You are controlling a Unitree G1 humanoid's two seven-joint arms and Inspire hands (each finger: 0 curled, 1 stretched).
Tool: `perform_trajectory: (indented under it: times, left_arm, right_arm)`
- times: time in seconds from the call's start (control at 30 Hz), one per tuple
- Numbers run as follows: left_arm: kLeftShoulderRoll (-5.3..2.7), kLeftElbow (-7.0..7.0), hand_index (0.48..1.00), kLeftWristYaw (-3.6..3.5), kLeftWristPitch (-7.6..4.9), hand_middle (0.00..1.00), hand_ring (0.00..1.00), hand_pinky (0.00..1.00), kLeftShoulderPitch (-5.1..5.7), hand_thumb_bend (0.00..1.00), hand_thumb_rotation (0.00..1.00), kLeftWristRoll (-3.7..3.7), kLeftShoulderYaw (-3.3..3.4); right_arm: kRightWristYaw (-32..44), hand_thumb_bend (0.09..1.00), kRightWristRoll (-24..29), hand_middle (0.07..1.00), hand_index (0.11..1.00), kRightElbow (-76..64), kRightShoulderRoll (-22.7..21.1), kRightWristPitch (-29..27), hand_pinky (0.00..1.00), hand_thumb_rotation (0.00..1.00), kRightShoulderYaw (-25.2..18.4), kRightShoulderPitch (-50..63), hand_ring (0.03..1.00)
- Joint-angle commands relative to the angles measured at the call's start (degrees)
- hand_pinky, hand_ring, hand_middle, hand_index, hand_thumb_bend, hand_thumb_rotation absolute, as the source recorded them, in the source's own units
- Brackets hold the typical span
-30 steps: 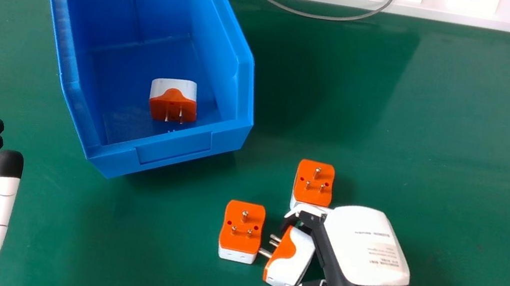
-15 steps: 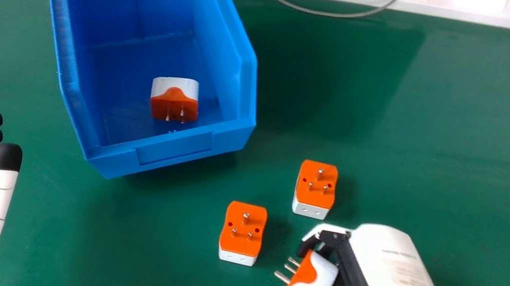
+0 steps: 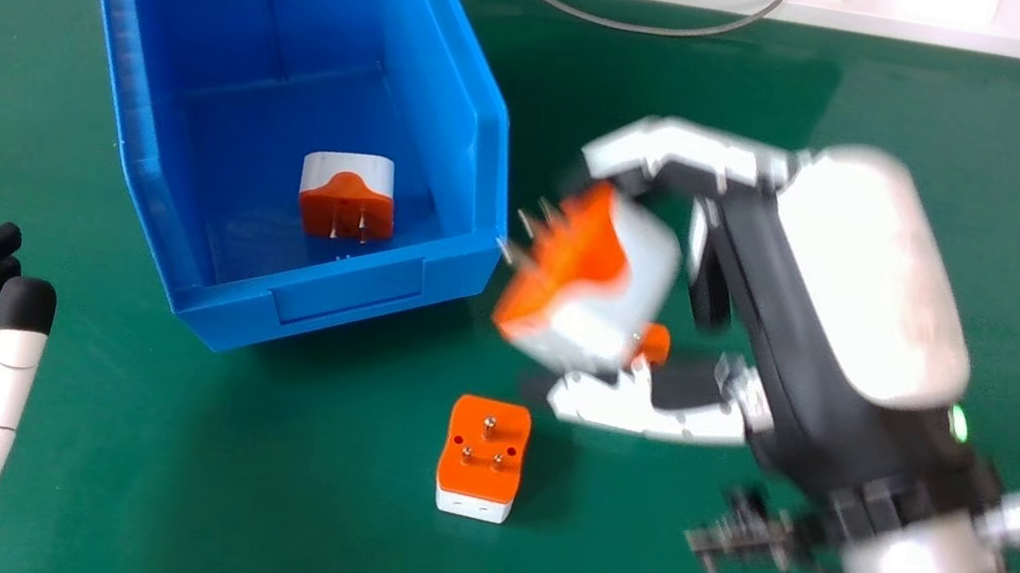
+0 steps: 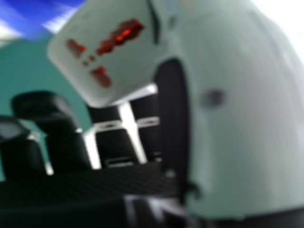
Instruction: Pick all objects and put in blue box
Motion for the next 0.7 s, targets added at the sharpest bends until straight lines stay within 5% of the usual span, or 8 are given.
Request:
perform_trajectory:
  times: [0.0, 0.07, 0.2, 0.67]
  left_arm:
    - [0.43, -1.12, 0.843, 0.11, -0.65, 0.83, 0.83, 0.80, -0.44, 0.96, 0.78, 0.01, 0.21]
    - [0.43, -1.14, 0.841, 0.03, -0.68, 0.83, 0.83, 0.81, -0.46, 0.96, 0.77, -0.04, 0.20]
    - [0.52, -0.85, 0.840, -0.02, -1.01, 0.83, 0.83, 0.82, -0.56, 0.94, 0.77, 0.09, 0.25]
    - [0.26, -1.63, 0.839, 0.07, -0.73, 0.83, 0.83, 0.82, 0.05, 0.93, 0.76, 0.22, 0.18]
  right_arm:
    - [-4.24, 0.506, -0.66, 0.347, 0.476, 5.49, 2.40, -4.79, 0.02, 0.02, 1.02, -9.13, 0.064]
    - [-5.51, 0.494, -1.25, 0.184, 0.471, 9.58, 3.44, -6.76, 0.02, 0.09, 1.70, -13.68, 0.055]
    - [-4.56, 0.489, -3.95, 0.143, 0.470, 15.66, 7.08, -5.36, 0.03, 0.12, 4.27, -21.65, 0.071]
    - [-9.13, 0.487, -5.19, 0.259, 0.473, 44.55, 17.71, -3.69, 0.11, 0.13, 8.74, -39.57, 0.173]
